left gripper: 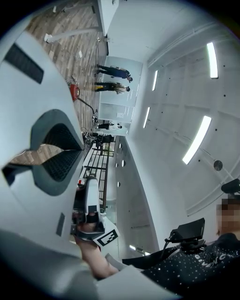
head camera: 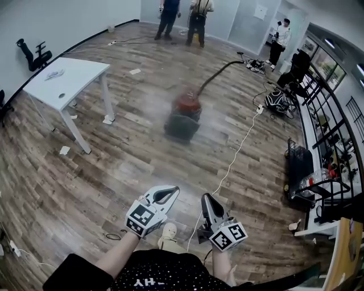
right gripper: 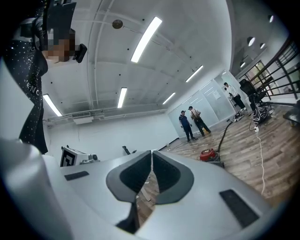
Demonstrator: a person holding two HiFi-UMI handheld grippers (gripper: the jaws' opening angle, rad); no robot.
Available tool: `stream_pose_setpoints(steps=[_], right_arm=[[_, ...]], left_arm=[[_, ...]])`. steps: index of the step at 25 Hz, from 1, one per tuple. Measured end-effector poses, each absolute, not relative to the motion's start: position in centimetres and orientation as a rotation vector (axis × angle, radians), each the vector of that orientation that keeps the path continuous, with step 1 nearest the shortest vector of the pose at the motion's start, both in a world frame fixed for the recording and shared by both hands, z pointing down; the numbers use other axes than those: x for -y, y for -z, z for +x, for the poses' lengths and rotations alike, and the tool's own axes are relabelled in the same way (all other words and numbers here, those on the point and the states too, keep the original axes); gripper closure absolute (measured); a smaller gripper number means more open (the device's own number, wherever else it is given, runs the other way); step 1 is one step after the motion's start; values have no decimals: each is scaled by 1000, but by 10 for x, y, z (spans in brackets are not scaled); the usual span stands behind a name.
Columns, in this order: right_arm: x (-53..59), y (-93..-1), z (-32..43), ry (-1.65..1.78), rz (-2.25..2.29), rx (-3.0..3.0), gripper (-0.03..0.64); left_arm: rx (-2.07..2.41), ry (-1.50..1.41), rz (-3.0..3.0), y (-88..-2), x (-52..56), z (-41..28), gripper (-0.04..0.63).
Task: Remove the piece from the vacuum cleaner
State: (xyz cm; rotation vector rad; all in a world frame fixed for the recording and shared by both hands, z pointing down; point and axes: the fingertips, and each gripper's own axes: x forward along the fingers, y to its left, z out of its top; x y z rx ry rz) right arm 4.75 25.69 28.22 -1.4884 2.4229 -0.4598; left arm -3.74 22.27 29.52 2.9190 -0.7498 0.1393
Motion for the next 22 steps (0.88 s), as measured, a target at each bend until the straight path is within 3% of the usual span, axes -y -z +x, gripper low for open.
stream_pose_setpoints(steps=[22], right_arm=[[-167,-312,124,540,-1481,-2413,606]], left_arm=[[791,-199,2873,-321,-128,22,586]])
